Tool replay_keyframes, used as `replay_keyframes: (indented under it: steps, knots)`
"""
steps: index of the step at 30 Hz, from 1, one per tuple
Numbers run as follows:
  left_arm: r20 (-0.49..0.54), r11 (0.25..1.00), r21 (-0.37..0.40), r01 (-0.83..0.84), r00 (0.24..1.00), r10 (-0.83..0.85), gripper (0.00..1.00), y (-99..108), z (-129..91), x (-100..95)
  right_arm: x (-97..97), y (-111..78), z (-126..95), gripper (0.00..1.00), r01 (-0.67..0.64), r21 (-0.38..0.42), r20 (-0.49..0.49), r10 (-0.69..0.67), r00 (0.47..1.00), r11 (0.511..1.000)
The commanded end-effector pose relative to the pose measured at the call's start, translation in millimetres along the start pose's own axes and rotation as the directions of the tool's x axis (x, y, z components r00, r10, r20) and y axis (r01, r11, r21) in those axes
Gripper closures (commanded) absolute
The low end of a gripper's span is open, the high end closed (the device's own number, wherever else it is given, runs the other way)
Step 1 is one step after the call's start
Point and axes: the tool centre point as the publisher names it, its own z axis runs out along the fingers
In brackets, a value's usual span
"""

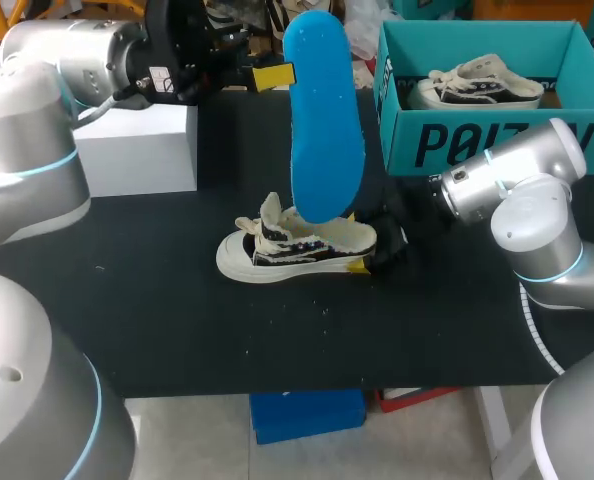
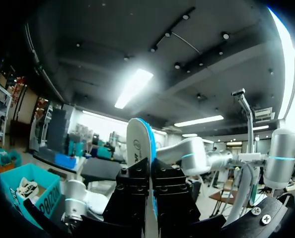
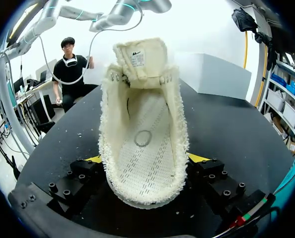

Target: Take the shoe out of the shoebox, open the shoe tongue, remove and reinsert the insole, then place the shoe into the shoebox

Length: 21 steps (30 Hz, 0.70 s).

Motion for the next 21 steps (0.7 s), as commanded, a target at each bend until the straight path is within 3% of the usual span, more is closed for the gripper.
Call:
replay_keyframes:
  steps: [1, 5, 6, 8, 14, 21]
  knots:
    - [0.002, 1.000, 0.001, -0.002, 1.000, 0.002, 1.00, 1, 1, -0.5, -0.2, -1.6, 2, 1.00, -0.002, 0.004, 0.001, 0.002, 1.000, 1.000]
    - [0.002, 1.000, 0.001, -0.002, 1.000, 0.002, 1.00, 1, 1, -0.5, -0.5, 2.2, -3, 1.00, 0.021, 0.009, -0.002, -0.021, 1.000, 1.000]
    - [0.002, 1.000, 0.001, -0.002, 1.000, 0.002, 1.00, 1, 1, -0.5, -0.7, 3.7, -4, 0.91, 0.025, 0.013, -0.003, -0.024, 1.000, 1.000]
    - [0.002, 1.000, 0.001, -0.002, 1.000, 0.002, 1.00, 1, 1, -0.5, -1.9, 6.5, -12, 0.00, 0.039, 0.033, 0.001, -0.039, 0.999, 0.999]
    - [0.002, 1.000, 0.001, -0.002, 1.000, 0.002, 1.00, 1, 1, -0.5, -0.3, 17.8, -36, 0.00, 0.079, 0.158, -0.032, -0.075, 0.997, 0.984]
    - [0.002, 1.000, 0.001, -0.002, 1.000, 0.002, 1.00, 1, 1, -0.5, 0.3, 31.9, -54, 0.00, 0.119, 0.342, -0.118, -0.083, 0.990, 0.932]
